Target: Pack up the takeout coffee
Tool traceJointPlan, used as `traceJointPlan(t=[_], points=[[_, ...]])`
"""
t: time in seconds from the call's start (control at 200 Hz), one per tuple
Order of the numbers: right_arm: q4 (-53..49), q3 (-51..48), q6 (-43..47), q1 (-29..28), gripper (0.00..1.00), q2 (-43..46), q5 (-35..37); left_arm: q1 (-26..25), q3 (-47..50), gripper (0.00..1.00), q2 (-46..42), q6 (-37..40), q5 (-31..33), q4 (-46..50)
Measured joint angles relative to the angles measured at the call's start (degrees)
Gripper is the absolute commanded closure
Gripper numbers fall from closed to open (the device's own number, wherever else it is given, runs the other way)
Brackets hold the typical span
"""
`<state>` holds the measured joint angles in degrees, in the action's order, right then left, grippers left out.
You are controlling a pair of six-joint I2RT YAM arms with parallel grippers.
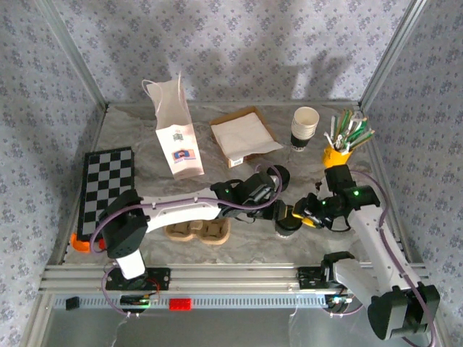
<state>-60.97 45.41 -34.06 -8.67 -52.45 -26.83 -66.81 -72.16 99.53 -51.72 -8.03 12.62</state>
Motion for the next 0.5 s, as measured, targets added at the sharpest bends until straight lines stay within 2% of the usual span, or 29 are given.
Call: traceJointPlan(t=[0.19,0.5], points=[[0.15,-0.81,-2.49,-2.05,0.61,2.67,-0.44,0.85,-1.42,0.62,2.19,2.54,0.17,-1.79],[5.49,-3.08,-11.19,-10.38,0.60,4.79,-1.07,3.32,-6.16,0.62,5.11,9.33,-0.79,-4.39]])
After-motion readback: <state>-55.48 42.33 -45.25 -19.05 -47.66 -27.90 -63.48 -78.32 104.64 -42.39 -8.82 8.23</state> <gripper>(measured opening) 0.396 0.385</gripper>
